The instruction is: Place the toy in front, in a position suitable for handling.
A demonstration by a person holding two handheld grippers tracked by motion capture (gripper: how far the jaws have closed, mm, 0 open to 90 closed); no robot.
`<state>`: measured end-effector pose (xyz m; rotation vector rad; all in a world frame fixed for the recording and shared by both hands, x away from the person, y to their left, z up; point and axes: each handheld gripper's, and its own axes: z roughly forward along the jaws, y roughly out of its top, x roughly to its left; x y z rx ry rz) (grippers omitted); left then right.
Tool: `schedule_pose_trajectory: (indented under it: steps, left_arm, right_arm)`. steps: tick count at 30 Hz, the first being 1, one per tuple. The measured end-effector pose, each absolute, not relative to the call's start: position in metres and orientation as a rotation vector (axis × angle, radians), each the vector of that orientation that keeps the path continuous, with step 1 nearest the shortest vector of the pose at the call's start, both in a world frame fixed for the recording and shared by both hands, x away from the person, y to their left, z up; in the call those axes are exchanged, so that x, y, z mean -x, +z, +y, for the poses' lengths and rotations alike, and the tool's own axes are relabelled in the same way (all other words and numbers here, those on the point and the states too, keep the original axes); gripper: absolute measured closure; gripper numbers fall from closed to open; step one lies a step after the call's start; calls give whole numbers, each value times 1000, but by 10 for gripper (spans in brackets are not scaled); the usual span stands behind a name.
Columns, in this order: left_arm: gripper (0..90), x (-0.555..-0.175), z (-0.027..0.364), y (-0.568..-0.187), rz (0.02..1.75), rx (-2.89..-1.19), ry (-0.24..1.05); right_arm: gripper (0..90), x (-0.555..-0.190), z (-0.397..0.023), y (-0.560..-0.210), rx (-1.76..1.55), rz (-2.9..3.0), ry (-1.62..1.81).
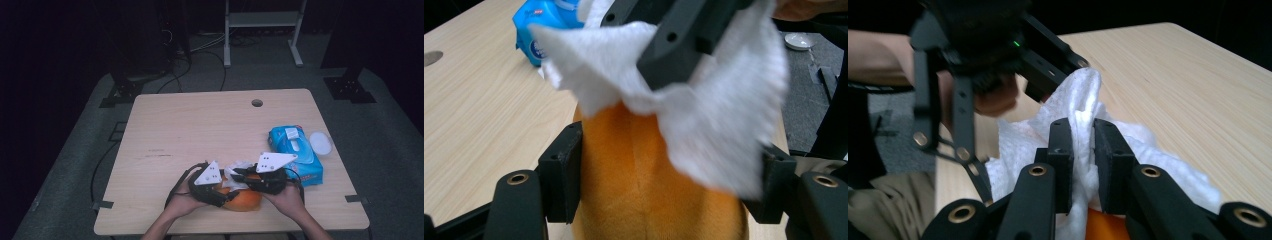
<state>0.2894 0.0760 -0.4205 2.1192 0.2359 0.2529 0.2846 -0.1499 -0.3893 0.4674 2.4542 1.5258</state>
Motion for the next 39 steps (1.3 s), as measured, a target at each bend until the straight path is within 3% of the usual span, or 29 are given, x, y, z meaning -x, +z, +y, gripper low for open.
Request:
schedule_pose_trajectory:
  steps: [5, 7, 11, 15, 16, 17, 19, 20, 23, 26, 33, 39]
  left_arm:
    - [329, -290, 81, -421, 240, -2101, 278]
    - [329, -290, 83, -420, 241, -2086, 353]
    - [321, -292, 85, -422, 253, -2086, 340]
    - [144, -297, 86, -422, 318, -2100, 256]
    - [144, -300, 86, -421, 359, -2101, 212]
    - [74, -302, 85, -422, 389, -2094, 168]
    - [62, -303, 85, -425, 395, -2110, 142]
    - [82, -303, 86, -426, 395, -2113, 146]
    - [287, -300, 90, -423, 360, -2105, 206]
    - [366, -301, 92, -422, 381, -2070, 236]
    - [378, -304, 99, -424, 386, -2058, 279]
    - [359, -297, 94, -428, 318, -2065, 283]
  right_arm:
    - [781, -294, -171, -394, -542, 2429, 1495]
    - [781, -295, -178, -391, -577, 2395, 1471]
    - [781, -296, -176, -392, -571, 2395, 1473]
    - [781, -296, -171, -397, -573, 2417, 1502]
    - [781, -296, -170, -398, -562, 2425, 1496]
    - [781, -291, -162, -399, -511, 2443, 1505]
    - [780, -286, -154, -399, -467, 2449, 1499]
    - [780, -283, -150, -399, -448, 2455, 1491]
    - [780, -279, -145, -398, -407, 2454, 1452]
    - [780, -284, -153, -394, -443, 2427, 1457]
    - [780, -303, -183, -401, -602, 2382, 1435]
    - [780, -295, -171, -398, -550, 2392, 1478]
